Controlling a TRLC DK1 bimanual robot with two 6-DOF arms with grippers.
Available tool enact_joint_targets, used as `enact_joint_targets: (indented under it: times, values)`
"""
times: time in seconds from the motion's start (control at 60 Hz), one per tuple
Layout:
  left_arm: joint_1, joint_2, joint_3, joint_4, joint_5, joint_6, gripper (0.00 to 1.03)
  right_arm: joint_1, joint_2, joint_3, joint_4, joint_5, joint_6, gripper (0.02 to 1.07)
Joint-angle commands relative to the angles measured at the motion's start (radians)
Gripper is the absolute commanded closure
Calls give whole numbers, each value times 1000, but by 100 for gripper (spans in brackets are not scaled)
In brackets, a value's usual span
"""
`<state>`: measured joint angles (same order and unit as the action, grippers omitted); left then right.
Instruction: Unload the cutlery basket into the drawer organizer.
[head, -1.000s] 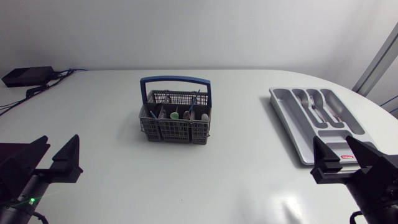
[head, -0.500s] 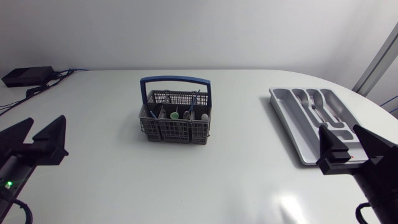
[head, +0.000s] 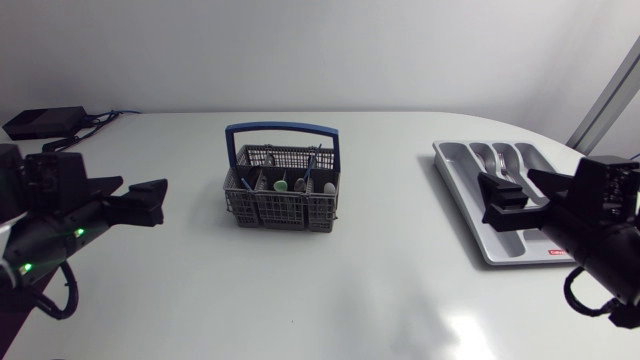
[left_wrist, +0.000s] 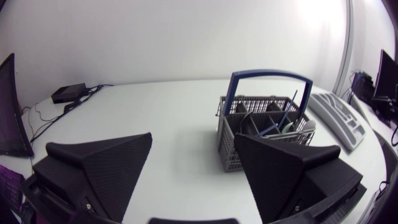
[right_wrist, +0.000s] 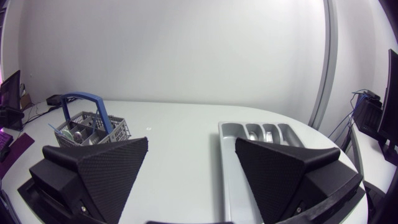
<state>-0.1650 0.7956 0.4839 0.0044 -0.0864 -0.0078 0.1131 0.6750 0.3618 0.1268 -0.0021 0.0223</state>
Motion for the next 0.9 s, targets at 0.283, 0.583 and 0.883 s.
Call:
enact_joint_targets:
  times: [0.283, 0.583, 0.883]
  values:
    - [-45, 369, 177, -66, 125, 335, 12, 77, 296, 215, -256, -19, -136, 7]
    - [-90, 458, 53, 342, 240, 387, 19, 119, 420, 267, -391, -231, -297, 7]
    - [-116, 620, 101, 433, 287, 437, 20, 186, 477, 284, -386, -234, -302, 7]
